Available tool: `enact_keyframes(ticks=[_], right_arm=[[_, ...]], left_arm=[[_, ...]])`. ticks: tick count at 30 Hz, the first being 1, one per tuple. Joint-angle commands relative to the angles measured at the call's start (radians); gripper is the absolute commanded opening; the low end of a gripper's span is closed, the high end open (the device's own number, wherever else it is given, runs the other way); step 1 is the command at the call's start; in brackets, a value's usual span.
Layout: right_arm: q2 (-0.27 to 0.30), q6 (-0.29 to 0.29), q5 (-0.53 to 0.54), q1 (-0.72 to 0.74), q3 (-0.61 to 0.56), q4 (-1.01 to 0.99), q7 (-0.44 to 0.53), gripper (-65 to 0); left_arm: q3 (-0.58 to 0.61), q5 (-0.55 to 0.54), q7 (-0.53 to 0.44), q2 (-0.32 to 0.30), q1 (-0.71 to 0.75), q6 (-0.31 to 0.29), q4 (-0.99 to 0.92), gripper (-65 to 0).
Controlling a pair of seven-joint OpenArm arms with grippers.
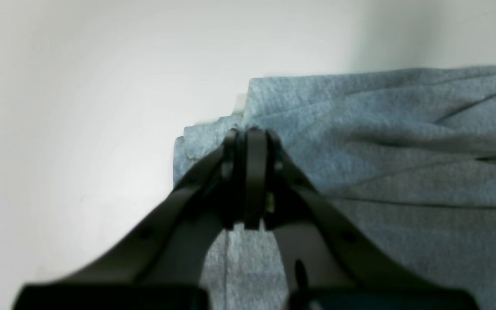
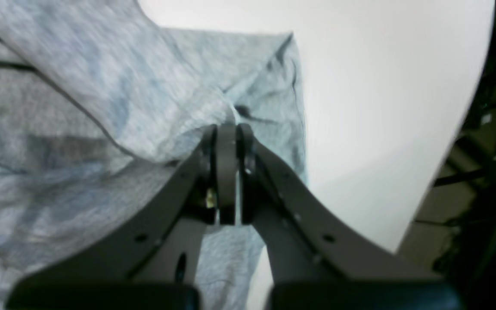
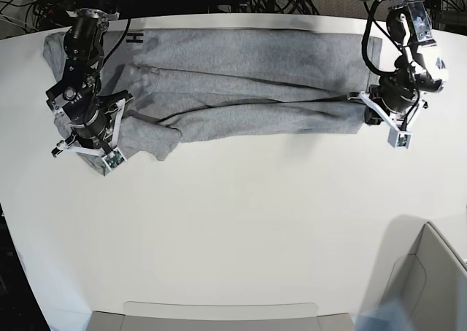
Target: Fold the T-shirt properly
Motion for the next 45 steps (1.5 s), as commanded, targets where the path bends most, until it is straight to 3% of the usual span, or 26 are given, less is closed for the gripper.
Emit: enact_keyframes(ticks=[1,10,22,28,39,45], right_arm=[[0.007,0.011,-0.004,0.019,-0.010,0.018,0.020,-65.0],[0.010,0.011,-0.006,0.028,-0.006,-0.087,0.058,-65.0],[0.013,0.011,0.001,0.007,-0.016,-0.074,0.046,-64.9],[0.008,0.011,0.001,-0.039,-0.016,0.068,0.054,-65.0],[-0.001,0.011,0.002,-0.006,0.014,0.045,0.063,-65.0],[-0.041,0.011,0.002,0.011,0.100,0.051,0.061,-65.0]], left_arm=[[-0.002,-0.005,-0.011,-0.015,-0.008,-0.003,0.015,-65.0],[-0.002,-0.005,-0.011,-0.015,-0.006,-0.003,0.015,-65.0],[-0.002,-0.003,-0.011,-0.015,-0.008,0.000,0.015,-65.0],[-0.002,-0.003,-0.011,-0.015,-0.008,0.002,0.015,-65.0],[-0.002,-0.003,-0.010,-0.015,-0.008,0.002,0.017,-65.0],[-0.010,-0.005,0.119,-0.015,-0.006,-0.002,0.103,-65.0]])
